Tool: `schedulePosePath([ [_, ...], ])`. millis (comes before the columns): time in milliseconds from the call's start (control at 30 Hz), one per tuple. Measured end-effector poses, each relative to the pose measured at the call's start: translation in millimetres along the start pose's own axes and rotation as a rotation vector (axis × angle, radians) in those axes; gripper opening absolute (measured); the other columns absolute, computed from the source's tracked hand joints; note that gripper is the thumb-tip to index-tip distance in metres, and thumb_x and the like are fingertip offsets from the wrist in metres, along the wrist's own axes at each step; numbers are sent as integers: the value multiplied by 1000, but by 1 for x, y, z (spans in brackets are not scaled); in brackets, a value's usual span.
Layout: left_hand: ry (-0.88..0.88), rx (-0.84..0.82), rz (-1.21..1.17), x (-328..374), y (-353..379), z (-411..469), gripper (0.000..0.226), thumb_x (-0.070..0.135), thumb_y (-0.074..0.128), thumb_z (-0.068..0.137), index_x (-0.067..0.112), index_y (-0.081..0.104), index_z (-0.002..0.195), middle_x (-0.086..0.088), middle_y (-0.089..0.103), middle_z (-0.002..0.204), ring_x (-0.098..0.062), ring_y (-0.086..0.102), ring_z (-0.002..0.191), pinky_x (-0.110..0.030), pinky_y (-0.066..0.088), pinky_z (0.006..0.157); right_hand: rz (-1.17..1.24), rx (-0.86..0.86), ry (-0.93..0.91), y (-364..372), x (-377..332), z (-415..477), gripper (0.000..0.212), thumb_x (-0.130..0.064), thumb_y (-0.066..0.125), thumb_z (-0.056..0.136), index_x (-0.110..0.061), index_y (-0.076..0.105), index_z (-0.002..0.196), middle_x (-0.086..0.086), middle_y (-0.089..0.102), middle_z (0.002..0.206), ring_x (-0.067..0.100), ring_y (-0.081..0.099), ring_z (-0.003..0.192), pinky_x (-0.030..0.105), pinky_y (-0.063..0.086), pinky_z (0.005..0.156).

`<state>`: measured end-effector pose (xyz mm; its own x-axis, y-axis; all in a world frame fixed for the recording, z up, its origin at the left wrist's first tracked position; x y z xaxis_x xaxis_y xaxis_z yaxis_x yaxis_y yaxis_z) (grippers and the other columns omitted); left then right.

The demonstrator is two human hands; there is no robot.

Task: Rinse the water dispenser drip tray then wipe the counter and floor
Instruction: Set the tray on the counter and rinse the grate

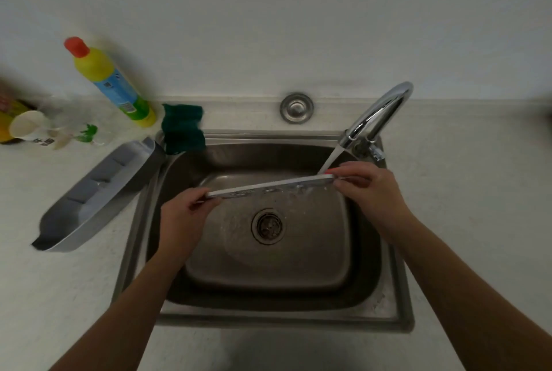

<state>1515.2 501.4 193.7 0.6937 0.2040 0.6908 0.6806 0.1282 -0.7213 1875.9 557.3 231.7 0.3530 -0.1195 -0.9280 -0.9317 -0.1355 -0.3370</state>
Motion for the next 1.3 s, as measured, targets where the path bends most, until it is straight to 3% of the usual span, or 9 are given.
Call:
schedulePosePath([
  [167, 2, 31, -159, 1, 1, -1, 23, 14, 75, 89, 35, 71, 100, 19, 71, 86, 14, 65, 89, 1, 45, 77, 138, 45, 38, -8, 5, -4, 19, -7, 75, 89, -19, 75, 104, -6, 78, 105, 8, 74, 103, 21, 59, 83],
  [333, -121, -263, -416, -19, 31, -2, 19, 22, 70, 94, 39, 72, 102, 9, 77, 106, -8, 75, 89, -22, 61, 60, 179, 125, 173, -14, 17, 8, 17, -8, 73, 91, -19, 75, 104, 1, 79, 98, 19, 77, 96, 41, 65, 81],
  [500, -258, -380, -589, -34, 43, -13, 11, 29, 65, 99, 26, 76, 101, -5, 73, 81, -18, 64, 58, -26, 52, 48, 55, 86, 322, -11, 47, 21, 17, -16, 66, 98, -17, 71, 114, 2, 78, 98, 18, 77, 94, 39, 65, 82],
  [633, -280, -319, -507, -32, 31, -14, 17, 19, 57, 104, 21, 73, 98, -13, 72, 80, -21, 61, 56, -27, 52, 46, -305, 102, 329, -32, 68, 39, 26, -16, 58, 101, -14, 70, 124, 9, 72, 116, 21, 70, 98, 43, 60, 90],
  [700, -276, -299, -460, -25, 23, -18, 16, 18, 56, 105, 18, 70, 97, -6, 73, 76, -20, 61, 54, -25, 51, 45, -409, 158, 284, -49, 66, 48, 26, -13, 57, 99, -12, 74, 118, 8, 73, 112, 16, 67, 87, 31, 54, 75],
  [767, -261, -265, -418, -17, 11, -21, 16, 16, 55, 105, 15, 67, 95, -7, 70, 73, -21, 60, 53, -25, 51, 44, -426, 257, 292, -72, 65, 55, 26, -13, 57, 96, -14, 76, 113, 6, 73, 105, 17, 63, 82, 25, 43, 72],
  [867, -230, -216, -313, -3, -11, -27, 15, 19, 53, 105, 11, 63, 97, -12, 68, 76, -23, 64, 56, -25, 53, 47, -350, 307, 354, -89, 68, 61, 26, -15, 60, 91, -13, 77, 110, 12, 75, 107, 27, 66, 92, 30, 48, 77],
  [1067, -230, -55, -338, 9, -57, -53, 19, 30, 51, 106, 19, 64, 98, -9, 69, 76, -14, 62, 55, -23, 51, 48, -349, 33, 299, -27, 66, 30, 28, -20, 67, 93, -13, 71, 120, 12, 70, 120, 31, 66, 110, 52, 53, 100],
  [1300, -368, -114, -45, -22, -19, -89, 18, 27, 56, 105, 14, 62, 95, -6, 69, 85, -21, 67, 76, -32, 50, 62, -332, -186, 322, 34, 115, -51, 24, -21, 66, 97, -15, 71, 120, 7, 71, 117, 18, 63, 103, 35, 51, 93],
])
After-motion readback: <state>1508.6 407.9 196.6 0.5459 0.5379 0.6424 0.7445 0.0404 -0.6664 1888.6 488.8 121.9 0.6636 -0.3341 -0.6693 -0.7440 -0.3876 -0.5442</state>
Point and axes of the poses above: each hand's wrist, its own z-axis towards the middle knuckle, its own y-axis out of the palm, x = y × z, the point moved 10 cm from there along z, towards the middle knuckle
